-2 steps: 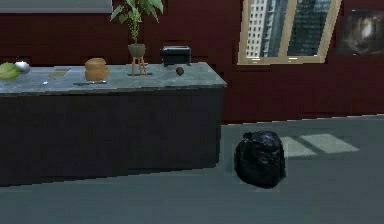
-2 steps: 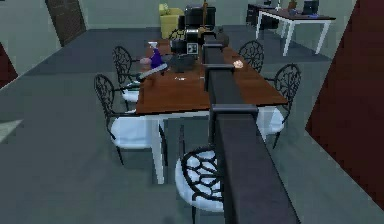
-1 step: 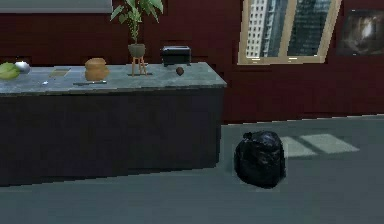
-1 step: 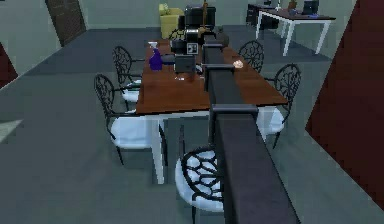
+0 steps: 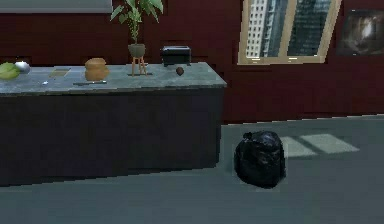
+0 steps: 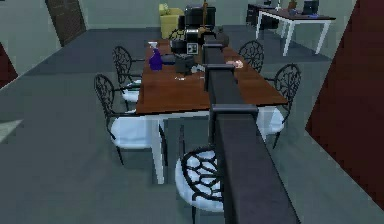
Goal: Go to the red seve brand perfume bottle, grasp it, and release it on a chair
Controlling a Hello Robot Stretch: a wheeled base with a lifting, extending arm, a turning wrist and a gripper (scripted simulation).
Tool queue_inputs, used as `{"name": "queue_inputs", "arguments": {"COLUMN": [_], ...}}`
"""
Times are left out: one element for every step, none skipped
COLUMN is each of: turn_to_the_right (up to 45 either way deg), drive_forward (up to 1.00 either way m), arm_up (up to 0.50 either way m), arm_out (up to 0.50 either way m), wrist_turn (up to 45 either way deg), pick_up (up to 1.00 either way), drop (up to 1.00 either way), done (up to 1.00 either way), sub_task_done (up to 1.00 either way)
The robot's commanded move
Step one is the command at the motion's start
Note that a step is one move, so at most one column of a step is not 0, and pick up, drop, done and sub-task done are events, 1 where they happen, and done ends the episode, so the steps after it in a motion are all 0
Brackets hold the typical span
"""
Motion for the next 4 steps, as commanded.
{"name": "queue_inputs", "arguments": {"turn_to_the_right": [0.0,0.0,0.0,0.0], "drive_forward": [0.00,0.00,0.00,0.00], "arm_up": [-0.44,-0.50,0.00,0.00], "arm_out": [0.00,0.00,0.00,-0.10], "wrist_turn": [0.0,0.0,0.0,0.0], "pick_up": [0.00,0.00,0.00,0.00], "drop": [0.00,0.00,1.00,0.00], "done": [0.00,0.00,0.00,0.00], "sub_task_done": [0.00,0.00,0.00,0.00]}}
